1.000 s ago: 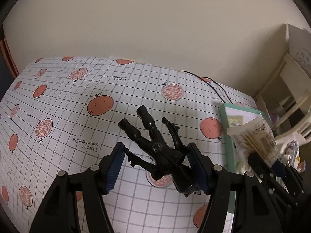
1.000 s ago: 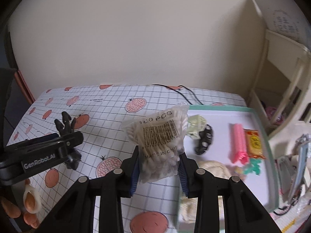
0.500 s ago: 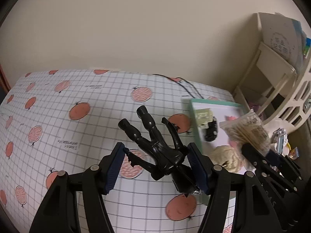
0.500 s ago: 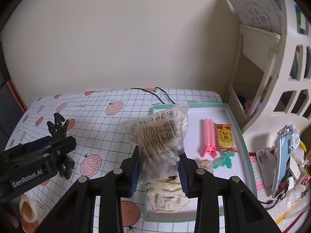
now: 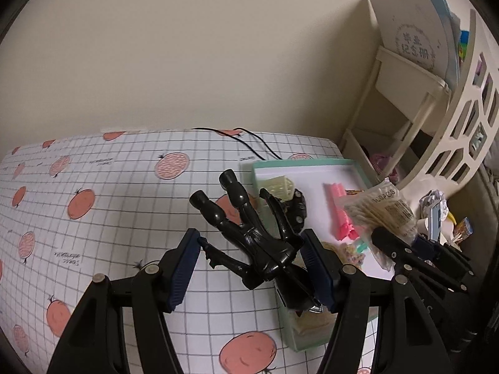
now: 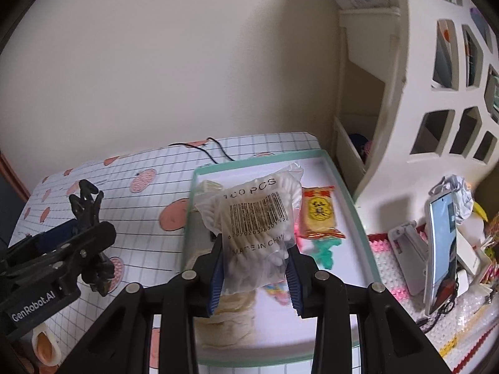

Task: Organize objects
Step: 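Carry the cotton swab bag and black figure over the white tray with both tools, then open the right tool to drop the swab bag while the left tool releases the black figure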

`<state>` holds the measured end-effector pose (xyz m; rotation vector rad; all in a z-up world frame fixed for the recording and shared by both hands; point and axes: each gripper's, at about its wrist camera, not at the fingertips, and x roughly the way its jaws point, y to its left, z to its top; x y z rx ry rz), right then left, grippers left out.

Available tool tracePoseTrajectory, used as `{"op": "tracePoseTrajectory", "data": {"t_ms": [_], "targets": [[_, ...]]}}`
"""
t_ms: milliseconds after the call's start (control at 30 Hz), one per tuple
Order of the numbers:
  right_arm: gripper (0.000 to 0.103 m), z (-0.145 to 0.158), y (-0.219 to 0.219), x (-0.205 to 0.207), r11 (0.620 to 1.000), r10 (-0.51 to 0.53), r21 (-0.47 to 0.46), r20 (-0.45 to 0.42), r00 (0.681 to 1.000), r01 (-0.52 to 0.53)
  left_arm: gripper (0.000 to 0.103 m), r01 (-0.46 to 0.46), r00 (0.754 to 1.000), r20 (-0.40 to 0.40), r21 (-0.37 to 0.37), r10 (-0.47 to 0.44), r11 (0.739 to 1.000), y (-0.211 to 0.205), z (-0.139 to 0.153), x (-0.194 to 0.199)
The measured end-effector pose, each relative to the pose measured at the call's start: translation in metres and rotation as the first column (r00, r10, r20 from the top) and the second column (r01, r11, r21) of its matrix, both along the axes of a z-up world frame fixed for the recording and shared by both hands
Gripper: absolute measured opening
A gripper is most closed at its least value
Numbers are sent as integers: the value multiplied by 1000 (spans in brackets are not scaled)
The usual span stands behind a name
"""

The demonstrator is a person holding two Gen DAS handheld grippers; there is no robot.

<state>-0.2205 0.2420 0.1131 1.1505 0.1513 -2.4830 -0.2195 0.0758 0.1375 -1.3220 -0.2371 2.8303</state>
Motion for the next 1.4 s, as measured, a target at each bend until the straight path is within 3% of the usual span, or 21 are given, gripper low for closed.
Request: {"op": "tracePoseTrajectory", "data": {"t_ms": [433,1000,1400], "targets": [[37,-21,27,-28,998,-56,2,24,998,56,68,121,992,-23,-12,-122,993,52,-24,-25],[37,-57,41,-52,996,-84,42,70,994,81,68,137,990,38,15,-137,990,76,-67,-58],[39,-59,41,-54,997,-75,40,75,994,73,68,125,990,62,43,-127,991,73,-75,-61]]}}
